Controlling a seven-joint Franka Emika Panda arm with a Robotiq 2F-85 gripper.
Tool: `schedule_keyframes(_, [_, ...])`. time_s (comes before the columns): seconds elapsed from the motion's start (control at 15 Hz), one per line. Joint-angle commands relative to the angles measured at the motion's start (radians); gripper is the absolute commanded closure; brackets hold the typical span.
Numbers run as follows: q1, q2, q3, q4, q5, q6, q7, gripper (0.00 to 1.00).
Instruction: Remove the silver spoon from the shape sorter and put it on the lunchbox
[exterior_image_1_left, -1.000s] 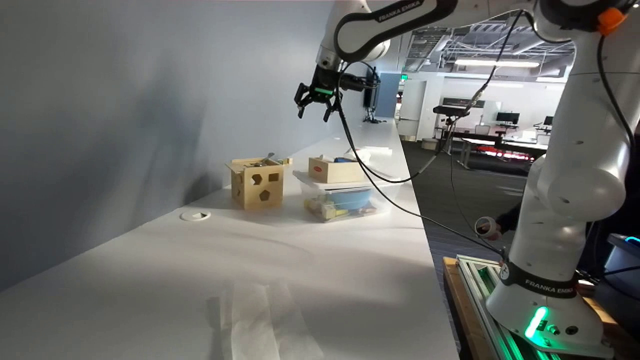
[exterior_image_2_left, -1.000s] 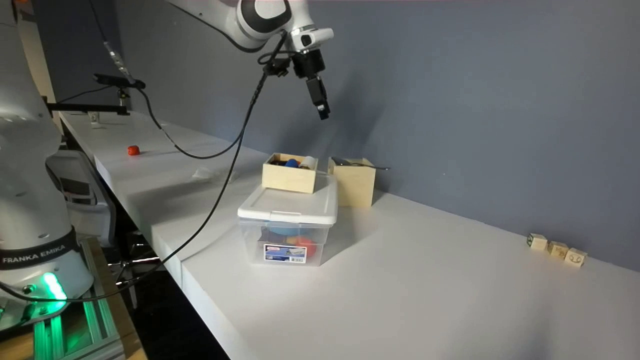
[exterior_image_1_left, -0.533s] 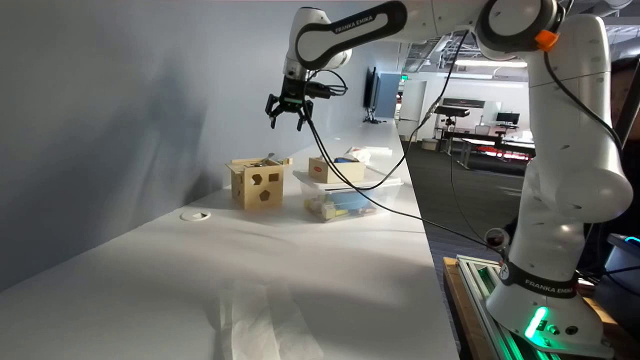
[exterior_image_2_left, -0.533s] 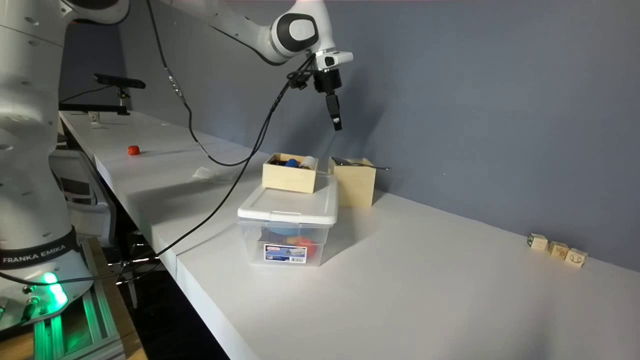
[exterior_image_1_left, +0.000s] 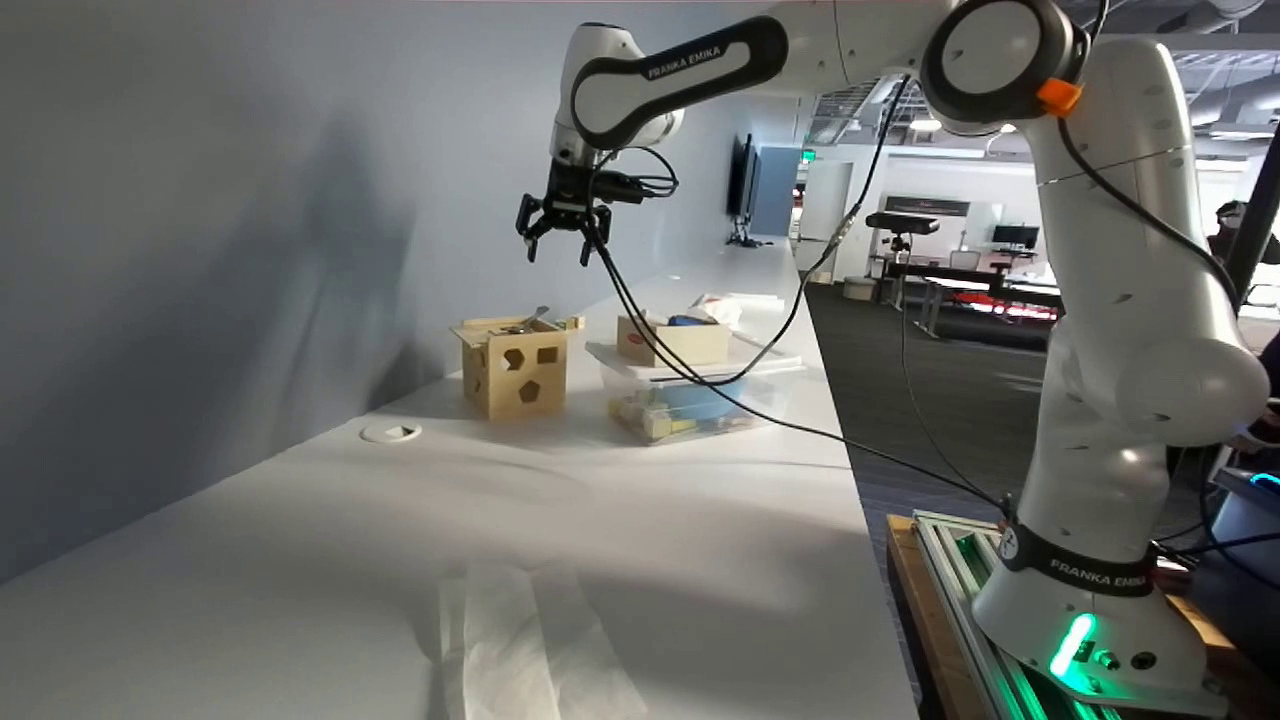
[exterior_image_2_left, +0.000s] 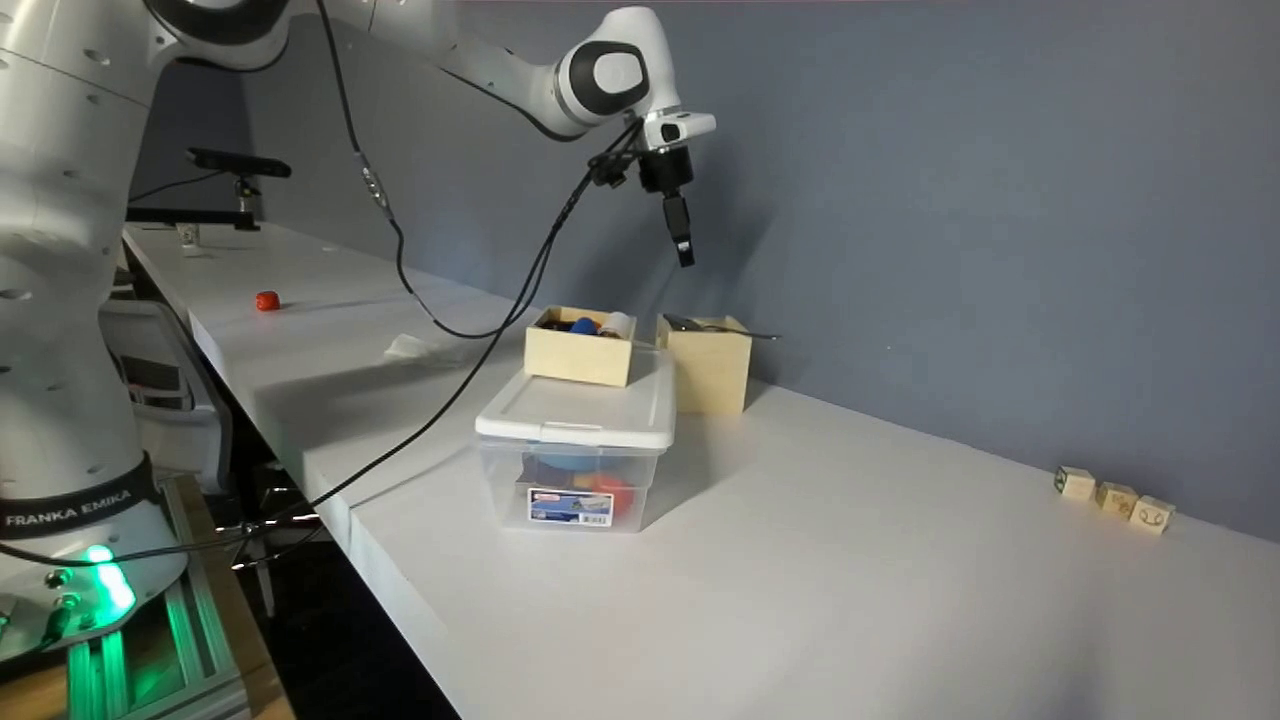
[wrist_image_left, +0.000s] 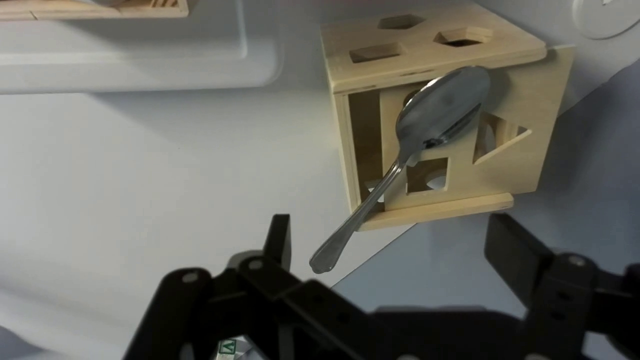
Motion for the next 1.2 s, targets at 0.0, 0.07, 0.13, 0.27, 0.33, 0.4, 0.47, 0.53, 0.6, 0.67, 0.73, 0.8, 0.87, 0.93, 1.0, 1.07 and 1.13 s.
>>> schedule_keyframes(0.0, [0.028, 0.002, -0.035, 0.004, 0.016, -0.002, -0.010, 0.00])
schedule_keyframes(0.07, [0.028, 0.002, -0.035, 0.004, 0.016, -0.003, -0.010, 0.00])
schedule_keyframes(0.13, [0.028, 0.017, -0.035, 0.015, 0.032, 0.012, 0.002, 0.00])
schedule_keyframes(0.27, [0.025, 0.060, -0.037, 0.057, 0.058, 0.025, 0.000, 0.00])
schedule_keyframes(0.33, [0.028, 0.077, -0.042, 0.068, 0.060, 0.044, 0.005, 0.00])
schedule_keyframes(0.4, [0.027, 0.099, -0.043, 0.089, 0.074, 0.049, 0.007, 0.00])
schedule_keyframes(0.47, [0.024, 0.121, -0.044, 0.107, 0.088, 0.067, 0.004, 0.00])
schedule_keyframes(0.53, [0.022, 0.149, -0.045, 0.130, 0.103, 0.086, 0.006, 0.00])
schedule_keyframes(0.6, [0.017, 0.173, -0.045, 0.153, 0.121, 0.090, -0.002, 0.00])
schedule_keyframes(0.67, [0.011, 0.197, -0.042, 0.176, 0.142, 0.094, -0.013, 0.00])
schedule_keyframes(0.73, [0.006, 0.222, -0.045, 0.206, 0.156, 0.074, -0.014, 0.00])
schedule_keyframes(0.8, [0.001, 0.243, -0.045, 0.227, 0.173, 0.061, -0.014, 0.00])
schedule_keyframes(0.87, [-0.002, 0.264, -0.047, 0.242, 0.182, 0.063, -0.014, 0.00])
schedule_keyframes(0.93, [-0.006, 0.281, -0.050, 0.259, 0.188, 0.058, -0.017, 0.00])
schedule_keyframes(1.0, [-0.010, 0.302, -0.048, 0.278, 0.198, 0.056, -0.017, 0.03])
schedule_keyframes(1.07, [-0.011, 0.319, -0.050, 0.296, 0.203, 0.049, -0.013, 0.08])
schedule_keyframes(1.13, [-0.012, 0.336, -0.051, 0.314, 0.208, 0.043, -0.007, 0.06])
